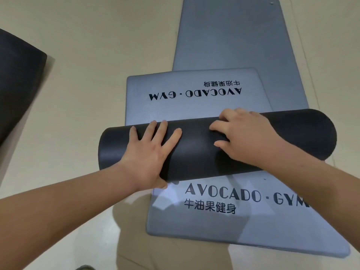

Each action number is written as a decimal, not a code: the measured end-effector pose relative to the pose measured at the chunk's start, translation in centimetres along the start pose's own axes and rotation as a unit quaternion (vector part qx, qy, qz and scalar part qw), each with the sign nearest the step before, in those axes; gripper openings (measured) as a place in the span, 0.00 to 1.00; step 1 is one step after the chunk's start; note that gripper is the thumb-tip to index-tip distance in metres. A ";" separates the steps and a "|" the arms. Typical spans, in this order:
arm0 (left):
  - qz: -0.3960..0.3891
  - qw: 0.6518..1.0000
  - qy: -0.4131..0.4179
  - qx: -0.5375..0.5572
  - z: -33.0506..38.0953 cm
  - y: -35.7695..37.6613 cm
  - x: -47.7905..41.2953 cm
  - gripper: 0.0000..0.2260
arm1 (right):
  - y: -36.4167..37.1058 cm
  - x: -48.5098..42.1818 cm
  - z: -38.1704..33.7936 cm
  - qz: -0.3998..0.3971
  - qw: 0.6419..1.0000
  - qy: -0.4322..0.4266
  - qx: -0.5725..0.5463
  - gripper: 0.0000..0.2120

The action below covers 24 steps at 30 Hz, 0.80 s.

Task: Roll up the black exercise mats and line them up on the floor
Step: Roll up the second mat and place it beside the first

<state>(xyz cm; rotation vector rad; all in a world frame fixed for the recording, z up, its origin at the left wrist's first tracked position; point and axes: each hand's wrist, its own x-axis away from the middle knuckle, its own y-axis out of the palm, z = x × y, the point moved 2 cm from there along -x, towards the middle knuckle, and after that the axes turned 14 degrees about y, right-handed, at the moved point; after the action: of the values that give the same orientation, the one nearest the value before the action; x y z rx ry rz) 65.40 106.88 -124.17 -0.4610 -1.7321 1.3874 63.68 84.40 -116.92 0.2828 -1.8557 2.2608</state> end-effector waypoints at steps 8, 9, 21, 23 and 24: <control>0.000 1.000 0.021 0.003 -3.1 -0.4 -1.9 0.63 | 6.3 0.0 -1.1 -0.007 0.998 0.016 0.065 0.65; -0.005 1.000 0.028 0.012 -3.6 -0.5 -2.3 0.63 | 6.8 -0.5 -1.1 -0.003 0.997 0.016 0.074 0.69; -0.072 0.984 0.065 0.149 -4.8 -3.7 -2.8 0.55 | 4.0 -2.2 -0.4 -0.028 0.997 -0.040 0.053 0.60; -0.091 0.977 0.081 0.174 -4.1 -3.1 -1.6 0.54 | 4.0 -0.6 -0.8 -0.057 0.996 -0.054 0.052 0.60; -0.105 0.972 0.087 0.193 -3.8 -2.6 -0.8 0.52 | 4.1 0.4 -1.2 -0.080 0.994 -0.061 0.052 0.60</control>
<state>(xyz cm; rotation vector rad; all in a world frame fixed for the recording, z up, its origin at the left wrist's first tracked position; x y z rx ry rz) 69.46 107.77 -121.98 -0.1711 -1.2885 1.4381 62.20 84.84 -120.91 0.5774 -1.7049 2.2784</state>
